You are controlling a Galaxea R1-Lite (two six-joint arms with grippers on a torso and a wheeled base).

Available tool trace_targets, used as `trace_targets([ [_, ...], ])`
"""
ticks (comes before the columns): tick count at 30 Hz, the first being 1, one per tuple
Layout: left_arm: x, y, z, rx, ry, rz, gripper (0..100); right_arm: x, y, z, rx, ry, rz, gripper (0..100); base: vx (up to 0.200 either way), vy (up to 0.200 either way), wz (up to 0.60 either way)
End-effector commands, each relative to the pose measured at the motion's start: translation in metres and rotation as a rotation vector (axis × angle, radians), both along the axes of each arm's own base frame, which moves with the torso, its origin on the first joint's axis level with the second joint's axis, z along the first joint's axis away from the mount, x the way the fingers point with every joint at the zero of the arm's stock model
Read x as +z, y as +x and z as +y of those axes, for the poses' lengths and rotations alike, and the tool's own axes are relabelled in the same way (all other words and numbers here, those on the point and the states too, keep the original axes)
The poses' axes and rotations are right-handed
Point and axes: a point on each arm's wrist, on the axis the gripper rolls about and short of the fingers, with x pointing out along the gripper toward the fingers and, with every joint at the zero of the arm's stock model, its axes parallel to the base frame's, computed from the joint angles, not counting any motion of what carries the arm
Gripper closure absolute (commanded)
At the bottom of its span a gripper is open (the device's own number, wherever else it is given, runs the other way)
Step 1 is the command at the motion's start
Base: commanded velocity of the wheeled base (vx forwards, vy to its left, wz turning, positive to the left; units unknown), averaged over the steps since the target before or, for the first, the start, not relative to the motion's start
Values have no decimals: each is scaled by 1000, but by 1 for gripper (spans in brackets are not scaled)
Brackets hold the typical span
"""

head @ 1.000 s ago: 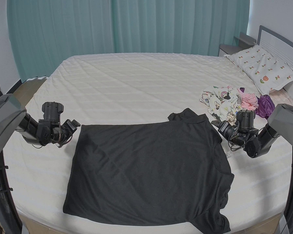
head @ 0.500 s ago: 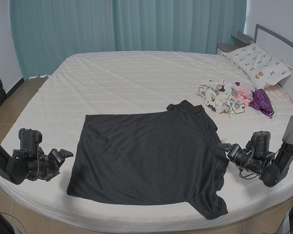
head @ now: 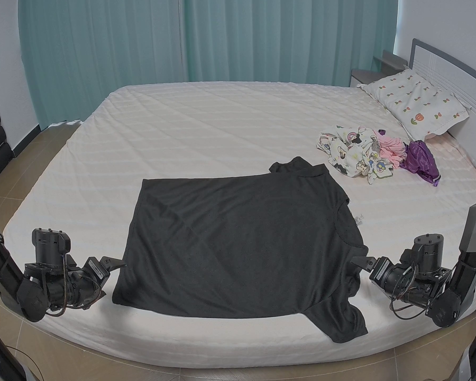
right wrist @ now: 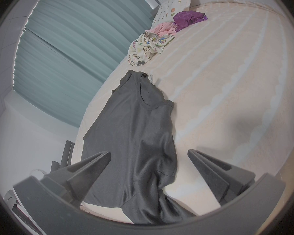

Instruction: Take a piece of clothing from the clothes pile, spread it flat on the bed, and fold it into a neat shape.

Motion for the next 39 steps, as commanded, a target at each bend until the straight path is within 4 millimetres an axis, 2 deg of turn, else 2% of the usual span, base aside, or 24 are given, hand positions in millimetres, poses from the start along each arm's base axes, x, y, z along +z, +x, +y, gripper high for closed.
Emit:
trace_targets([
  [1, -23, 3, -1, 2, -3, 75, 0, -8, -2, 2, 8, -9, 34, 0, 0, 0, 0],
  [7, -24, 6, -3, -1, -10, 67, 0, -11, -2, 2, 12, -16, 45, 0, 0, 0, 0],
  [20, -26, 9, -5, 7, -26, 60, 0, -31, 6, 3, 42, 17, 61, 0, 0, 0, 0],
  [21, -27, 10, -5, 7, -26, 63, 0, -32, 6, 3, 42, 17, 61, 100, 0, 0, 0],
  [35, -35, 13, -5, 18, -16, 54, 0, -28, -2, 0, 33, 5, 53, 100, 0, 0, 0],
  [39, -36, 13, -5, 18, -16, 58, 0, -19, -5, -5, 20, 7, 25, 100, 0, 0, 0],
])
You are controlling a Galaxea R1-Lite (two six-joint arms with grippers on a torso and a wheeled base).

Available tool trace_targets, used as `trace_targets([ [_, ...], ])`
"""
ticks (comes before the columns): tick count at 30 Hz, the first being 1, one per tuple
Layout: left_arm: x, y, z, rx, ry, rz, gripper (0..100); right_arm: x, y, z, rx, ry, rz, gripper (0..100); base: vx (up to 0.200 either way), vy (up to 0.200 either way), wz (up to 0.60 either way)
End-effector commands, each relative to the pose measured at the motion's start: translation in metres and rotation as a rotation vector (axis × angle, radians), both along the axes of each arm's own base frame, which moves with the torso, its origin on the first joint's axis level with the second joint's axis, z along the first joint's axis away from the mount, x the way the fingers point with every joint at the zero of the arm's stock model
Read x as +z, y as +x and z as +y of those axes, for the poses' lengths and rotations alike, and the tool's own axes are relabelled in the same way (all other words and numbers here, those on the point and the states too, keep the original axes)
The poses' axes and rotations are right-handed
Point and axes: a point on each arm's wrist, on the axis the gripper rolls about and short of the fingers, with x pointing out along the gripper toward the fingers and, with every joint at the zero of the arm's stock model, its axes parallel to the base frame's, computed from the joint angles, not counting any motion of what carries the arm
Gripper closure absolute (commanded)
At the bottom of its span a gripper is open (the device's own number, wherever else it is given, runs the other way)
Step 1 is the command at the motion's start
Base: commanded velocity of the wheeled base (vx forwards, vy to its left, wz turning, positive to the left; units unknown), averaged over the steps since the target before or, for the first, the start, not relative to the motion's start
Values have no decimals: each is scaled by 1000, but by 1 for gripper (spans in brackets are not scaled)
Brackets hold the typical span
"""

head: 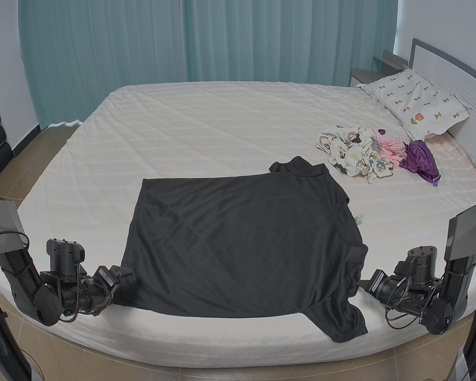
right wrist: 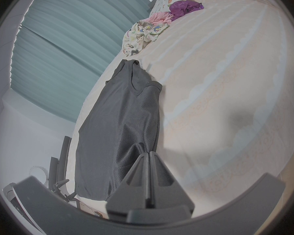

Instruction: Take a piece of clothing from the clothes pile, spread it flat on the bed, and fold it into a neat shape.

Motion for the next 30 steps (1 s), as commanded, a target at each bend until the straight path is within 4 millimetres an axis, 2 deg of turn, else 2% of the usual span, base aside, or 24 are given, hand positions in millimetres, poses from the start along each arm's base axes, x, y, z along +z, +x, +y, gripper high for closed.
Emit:
trace_targets([
  [1, -3, 0, 0, 2, 0, 11, 0, 11, -3, -5, -16, 3, -34, 100, 0, 0, 0],
  [7, -3, 1, 2, 8, 0, 11, 0, 29, -16, -16, -35, -6, -74, 100, 0, 0, 0],
  [12, -3, 0, 1, 5, 0, 11, 0, 28, -15, -27, -42, -59, -84, 100, 0, 0, 0],
  [15, -3, -1, 1, 3, 0, 14, 0, 26, -11, -36, -57, -68, -82, 100, 0, 0, 0],
  [16, -3, 0, 1, 3, 0, 12, 0, 28, -5, -46, -77, -78, -113, 100, 0, 0, 0],
  [20, -3, -2, 1, 3, 0, 15, 0, 33, 3, -60, -53, -60, -155, 100, 0, 0, 0],
  [25, -3, -3, 1, 3, 0, 20, 0, 31, 9, -62, -8, -43, -163, 100, 0, 0, 0],
  [29, -3, -2, 1, 3, 0, 18, 0, 19, 11, -59, 34, -66, -133, 100, 0, 0, 0],
  [30, -3, -2, 1, 3, 0, 18, 0, 16, 12, -59, 43, -74, -129, 0, 0, 0, 0],
])
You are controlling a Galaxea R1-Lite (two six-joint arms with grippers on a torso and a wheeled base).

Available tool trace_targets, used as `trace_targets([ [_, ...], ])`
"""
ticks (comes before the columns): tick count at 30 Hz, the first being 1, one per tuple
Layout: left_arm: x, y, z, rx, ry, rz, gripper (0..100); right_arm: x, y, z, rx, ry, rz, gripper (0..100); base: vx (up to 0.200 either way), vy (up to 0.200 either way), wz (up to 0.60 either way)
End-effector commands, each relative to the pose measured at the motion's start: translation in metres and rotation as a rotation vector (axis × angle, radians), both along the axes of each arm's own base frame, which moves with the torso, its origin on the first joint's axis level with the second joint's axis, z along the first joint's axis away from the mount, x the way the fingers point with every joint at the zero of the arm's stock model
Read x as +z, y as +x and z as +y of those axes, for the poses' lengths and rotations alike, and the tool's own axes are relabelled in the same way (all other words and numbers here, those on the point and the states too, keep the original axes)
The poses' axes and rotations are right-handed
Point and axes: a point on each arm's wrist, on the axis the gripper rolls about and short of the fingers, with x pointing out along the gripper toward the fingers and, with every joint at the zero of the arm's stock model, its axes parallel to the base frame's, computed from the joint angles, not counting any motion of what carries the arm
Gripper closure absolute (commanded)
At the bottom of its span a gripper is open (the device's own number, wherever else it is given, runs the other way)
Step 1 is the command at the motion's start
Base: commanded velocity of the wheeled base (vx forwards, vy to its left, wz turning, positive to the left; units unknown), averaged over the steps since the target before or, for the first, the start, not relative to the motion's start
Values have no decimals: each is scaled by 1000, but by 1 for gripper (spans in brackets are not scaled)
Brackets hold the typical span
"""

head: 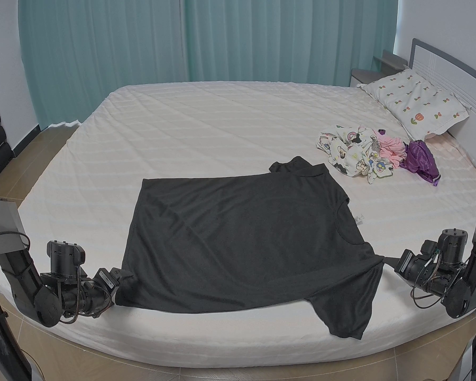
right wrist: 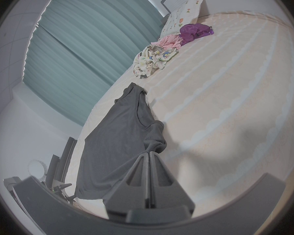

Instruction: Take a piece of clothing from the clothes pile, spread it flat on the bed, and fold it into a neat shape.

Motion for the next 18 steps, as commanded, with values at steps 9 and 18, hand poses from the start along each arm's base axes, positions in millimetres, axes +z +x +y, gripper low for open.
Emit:
trace_targets([
  [9, 1, 0, 0, 0, -1, -4, 0, -13, 0, 1, 27, -13, 35, 0, 0, 0, 0],
  [18, 2, -1, -4, -15, -4, -8, 0, -19, -39, 14, 99, -14, 123, 0, 0, 0, 0],
])
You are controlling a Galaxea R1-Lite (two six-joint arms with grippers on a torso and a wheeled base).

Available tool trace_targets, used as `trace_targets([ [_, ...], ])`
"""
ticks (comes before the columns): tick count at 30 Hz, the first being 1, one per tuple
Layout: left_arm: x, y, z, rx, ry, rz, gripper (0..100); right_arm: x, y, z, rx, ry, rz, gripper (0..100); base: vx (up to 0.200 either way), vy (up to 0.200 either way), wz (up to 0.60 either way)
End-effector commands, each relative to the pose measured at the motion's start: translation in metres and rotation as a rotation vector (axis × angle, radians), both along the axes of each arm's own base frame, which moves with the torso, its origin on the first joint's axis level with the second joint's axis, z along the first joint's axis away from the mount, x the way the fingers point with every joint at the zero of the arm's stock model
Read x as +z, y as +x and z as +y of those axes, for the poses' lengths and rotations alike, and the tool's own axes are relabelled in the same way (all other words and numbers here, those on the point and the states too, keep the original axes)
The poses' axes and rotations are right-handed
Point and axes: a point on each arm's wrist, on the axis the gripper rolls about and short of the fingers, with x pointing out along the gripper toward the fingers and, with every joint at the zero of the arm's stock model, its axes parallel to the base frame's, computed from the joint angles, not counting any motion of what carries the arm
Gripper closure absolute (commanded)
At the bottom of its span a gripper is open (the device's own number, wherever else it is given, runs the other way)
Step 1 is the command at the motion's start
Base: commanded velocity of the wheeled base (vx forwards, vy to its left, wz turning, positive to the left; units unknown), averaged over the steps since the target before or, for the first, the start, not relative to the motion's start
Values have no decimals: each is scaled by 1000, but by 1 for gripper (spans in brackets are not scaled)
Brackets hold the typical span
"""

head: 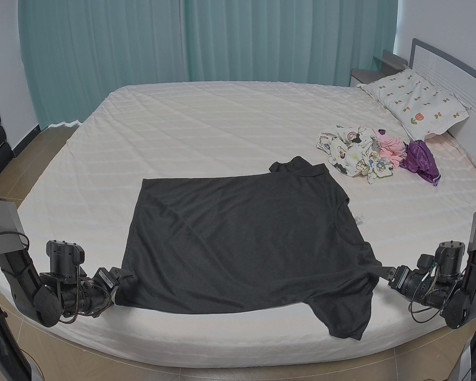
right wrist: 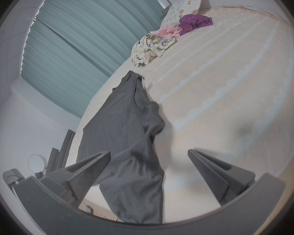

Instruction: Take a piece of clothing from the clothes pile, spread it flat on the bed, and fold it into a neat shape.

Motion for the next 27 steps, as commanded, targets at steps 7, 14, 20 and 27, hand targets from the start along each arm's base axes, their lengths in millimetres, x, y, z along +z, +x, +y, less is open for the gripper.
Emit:
trace_targets([
  [7, -1, -2, -15, -60, 0, 5, 0, -6, -22, 15, 81, -5, 75, 0, 0, 0, 0],
  [14, 1, -1, -17, -63, -1, -7, 100, -6, -27, 25, 136, -20, 105, 0, 0, 0, 0],
  [20, 7, -2, -13, -7, -18, -23, 100, -8, -36, 34, 205, -60, 164, 0, 0, 0, 0],
  [27, 11, -1, -9, 31, 6, -44, 100, -14, -42, 38, 259, -91, 231, 0, 0, 0, 0],
])
